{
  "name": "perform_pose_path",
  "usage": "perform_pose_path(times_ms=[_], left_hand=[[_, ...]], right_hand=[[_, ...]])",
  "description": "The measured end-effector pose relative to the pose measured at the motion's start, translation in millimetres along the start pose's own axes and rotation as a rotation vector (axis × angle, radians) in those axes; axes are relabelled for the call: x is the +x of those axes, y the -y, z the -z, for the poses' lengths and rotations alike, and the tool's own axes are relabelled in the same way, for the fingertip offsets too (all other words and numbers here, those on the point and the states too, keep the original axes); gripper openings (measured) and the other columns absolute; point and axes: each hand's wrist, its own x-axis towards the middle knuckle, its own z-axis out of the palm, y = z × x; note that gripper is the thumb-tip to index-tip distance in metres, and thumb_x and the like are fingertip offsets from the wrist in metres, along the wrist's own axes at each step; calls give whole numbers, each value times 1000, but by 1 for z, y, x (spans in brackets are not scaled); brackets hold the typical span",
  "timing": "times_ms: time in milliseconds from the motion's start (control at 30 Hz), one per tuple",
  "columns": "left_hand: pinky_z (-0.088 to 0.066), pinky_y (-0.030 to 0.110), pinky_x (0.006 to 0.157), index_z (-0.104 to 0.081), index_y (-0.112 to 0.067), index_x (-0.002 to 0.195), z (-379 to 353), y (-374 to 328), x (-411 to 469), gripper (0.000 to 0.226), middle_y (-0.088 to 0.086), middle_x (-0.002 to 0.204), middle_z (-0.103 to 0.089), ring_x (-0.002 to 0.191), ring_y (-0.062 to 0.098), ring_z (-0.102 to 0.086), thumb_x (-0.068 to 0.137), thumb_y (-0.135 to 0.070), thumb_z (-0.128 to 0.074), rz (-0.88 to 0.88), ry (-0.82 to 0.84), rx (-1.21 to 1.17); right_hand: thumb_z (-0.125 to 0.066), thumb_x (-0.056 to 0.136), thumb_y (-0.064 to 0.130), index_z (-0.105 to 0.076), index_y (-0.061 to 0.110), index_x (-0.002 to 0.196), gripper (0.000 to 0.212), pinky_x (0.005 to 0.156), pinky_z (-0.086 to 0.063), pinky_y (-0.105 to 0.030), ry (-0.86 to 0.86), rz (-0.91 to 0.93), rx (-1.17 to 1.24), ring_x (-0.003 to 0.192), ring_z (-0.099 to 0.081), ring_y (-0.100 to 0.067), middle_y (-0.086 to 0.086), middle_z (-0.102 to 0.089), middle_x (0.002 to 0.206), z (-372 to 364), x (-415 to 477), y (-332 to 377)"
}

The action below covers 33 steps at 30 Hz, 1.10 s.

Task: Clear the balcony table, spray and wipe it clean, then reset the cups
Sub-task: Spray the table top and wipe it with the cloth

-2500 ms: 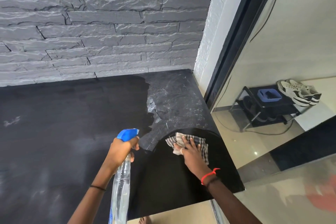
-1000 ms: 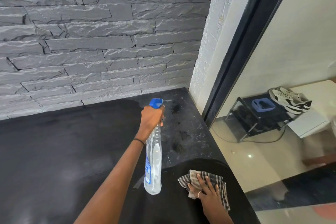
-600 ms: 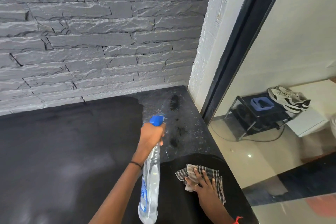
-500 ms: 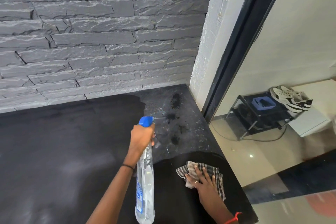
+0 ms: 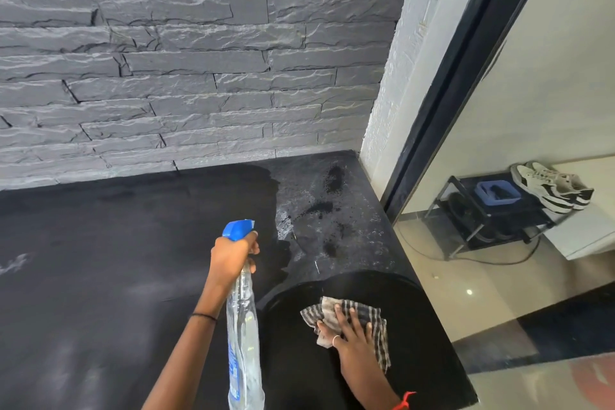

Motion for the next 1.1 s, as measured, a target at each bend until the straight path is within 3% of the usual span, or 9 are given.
perform_pose_path(times_ms=[133,267,400,533,700,800,933,1033,1100], left_hand=[[-43,29,51,-60,-3,68,8,12,5,26,7,69,-63,35,17,-50,89,-17,-59,9,12,-20],[-42,30,50,-59,-4,68,20,23,15,25,8,68,-63,36,17,-49,90,-16,-58,10,17,-49],[-40,30,49,-58,-4,68,30,28,23,25,8,67,-62,37,19,-47,90,-16,-59,24,18,-58],[-41,30,50,-58,-5,67,40,30,33,25,8,67,-62,39,19,-48,89,-17,-59,46,3,-70],[-42,30,53,-61,-6,65,46,24,47,24,7,68,-63,41,21,-49,86,-19,-60,60,0,-48],[-42,28,52,-60,-8,61,46,17,56,24,7,66,-63,41,20,-49,83,-17,-60,75,-1,-50],[-40,26,47,-59,-8,58,45,11,66,26,9,65,-61,41,20,-46,83,-16,-60,84,4,-82],[-41,27,49,-59,-9,57,46,11,71,27,9,66,-61,40,19,-47,83,-19,-59,72,23,-81],[-42,28,51,-59,-9,59,48,12,73,28,9,68,-63,40,19,-48,84,-20,-59,50,30,-70]], right_hand=[[-44,61,18,-32,50,134,81,116,0,-37,-17,-2,-76,146,11,-17,12,8,158,16,-4,-36],[-60,60,-10,-64,27,119,70,113,8,-29,17,-229,-124,144,17,-13,7,-12,156,29,34,-103],[-51,72,-16,-60,13,126,61,114,-21,-54,4,-273,-39,139,-24,-44,-12,-28,152,53,93,-88],[-41,76,-7,-43,33,139,75,113,-18,-59,124,-106,14,143,-14,-39,0,-23,156,53,125,-13],[-74,46,14,-72,38,90,50,78,-55,-52,147,182,-13,119,-55,-30,1,-60,130,20,103,89],[-75,50,25,-63,43,107,60,99,-43,-50,143,318,-40,129,-47,-29,1,-40,148,7,67,98],[-50,60,28,-42,46,125,68,114,0,-44,118,320,-191,146,2,-24,3,4,159,-4,34,50],[-42,65,26,-32,52,133,74,110,-16,-43,53,194,-209,147,-5,-21,8,-2,159,14,36,-5],[-51,60,12,-37,49,134,84,97,-40,-47,67,84,-161,131,-44,-30,2,-26,153,32,60,-36]])
